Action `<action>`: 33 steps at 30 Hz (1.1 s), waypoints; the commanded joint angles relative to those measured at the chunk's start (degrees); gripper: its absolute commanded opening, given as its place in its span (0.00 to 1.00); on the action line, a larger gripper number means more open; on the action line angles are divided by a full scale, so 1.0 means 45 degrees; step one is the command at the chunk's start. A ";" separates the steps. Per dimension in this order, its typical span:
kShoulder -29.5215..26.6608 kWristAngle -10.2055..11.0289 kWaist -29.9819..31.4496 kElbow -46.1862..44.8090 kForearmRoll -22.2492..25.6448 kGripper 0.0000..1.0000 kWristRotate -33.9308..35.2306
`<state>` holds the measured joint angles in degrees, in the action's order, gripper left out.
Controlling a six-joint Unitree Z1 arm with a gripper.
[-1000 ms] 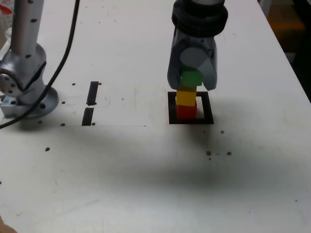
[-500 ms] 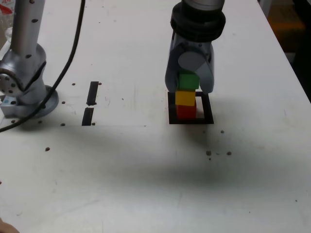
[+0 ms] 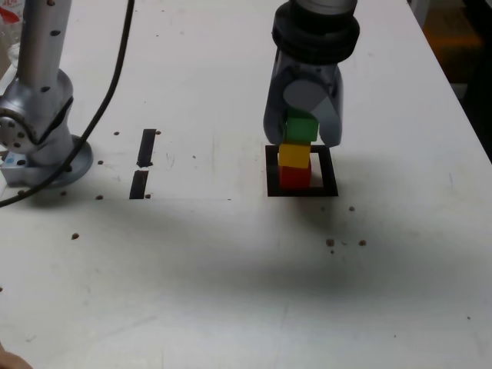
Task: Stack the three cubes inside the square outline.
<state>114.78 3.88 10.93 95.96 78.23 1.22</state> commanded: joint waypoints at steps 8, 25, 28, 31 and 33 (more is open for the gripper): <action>-0.0091 0.0178 -0.0026 0.0176 0.0247 0.61 -0.0036; -0.1353 0.1470 0.0413 0.1182 0.0736 0.67 -0.0715; -0.1942 0.1726 0.0469 0.1079 0.1218 0.74 -0.0722; -0.2777 0.2040 0.0482 0.0720 0.1887 0.81 -0.0625; -0.3434 0.2214 0.0482 0.0314 0.2282 0.84 -0.0524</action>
<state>101.42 13.34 13.08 98.55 87.52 -1.48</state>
